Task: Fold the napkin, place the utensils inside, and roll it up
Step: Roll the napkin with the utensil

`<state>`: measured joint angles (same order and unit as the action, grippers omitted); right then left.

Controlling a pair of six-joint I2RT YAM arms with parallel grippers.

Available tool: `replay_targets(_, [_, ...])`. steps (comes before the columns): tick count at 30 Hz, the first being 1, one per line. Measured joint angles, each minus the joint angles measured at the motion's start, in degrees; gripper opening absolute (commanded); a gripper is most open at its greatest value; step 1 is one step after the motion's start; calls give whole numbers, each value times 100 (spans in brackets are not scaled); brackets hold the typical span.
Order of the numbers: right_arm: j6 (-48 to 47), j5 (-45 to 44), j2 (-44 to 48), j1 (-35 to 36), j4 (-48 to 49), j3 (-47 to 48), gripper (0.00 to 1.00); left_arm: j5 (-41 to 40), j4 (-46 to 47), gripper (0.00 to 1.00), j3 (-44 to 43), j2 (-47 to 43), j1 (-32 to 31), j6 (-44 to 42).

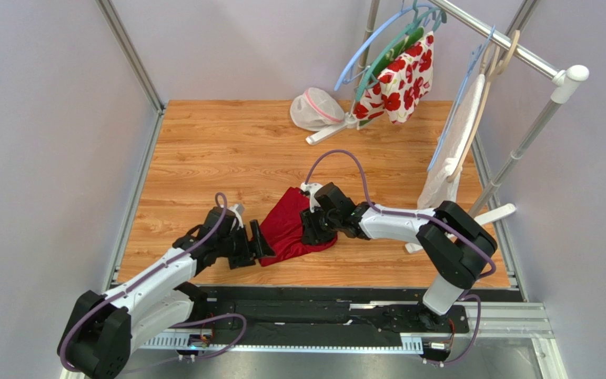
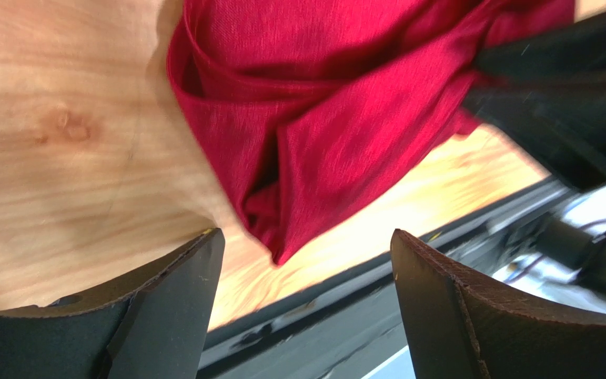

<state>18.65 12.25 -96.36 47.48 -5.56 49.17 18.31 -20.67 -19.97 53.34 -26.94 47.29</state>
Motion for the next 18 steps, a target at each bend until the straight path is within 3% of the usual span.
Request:
replay_targets(4, [0, 2, 0, 0, 0, 0, 45, -133, 553, 79, 162, 50, 11, 509])
replay_targets(9, [4, 4, 0, -2, 0, 0, 45, -389, 883, 62, 332, 68, 22, 977])
replay_targets(18, [20, 35, -11, -4, -4, 11, 44, -1064, 723, 61, 579, -485, 31, 1469])
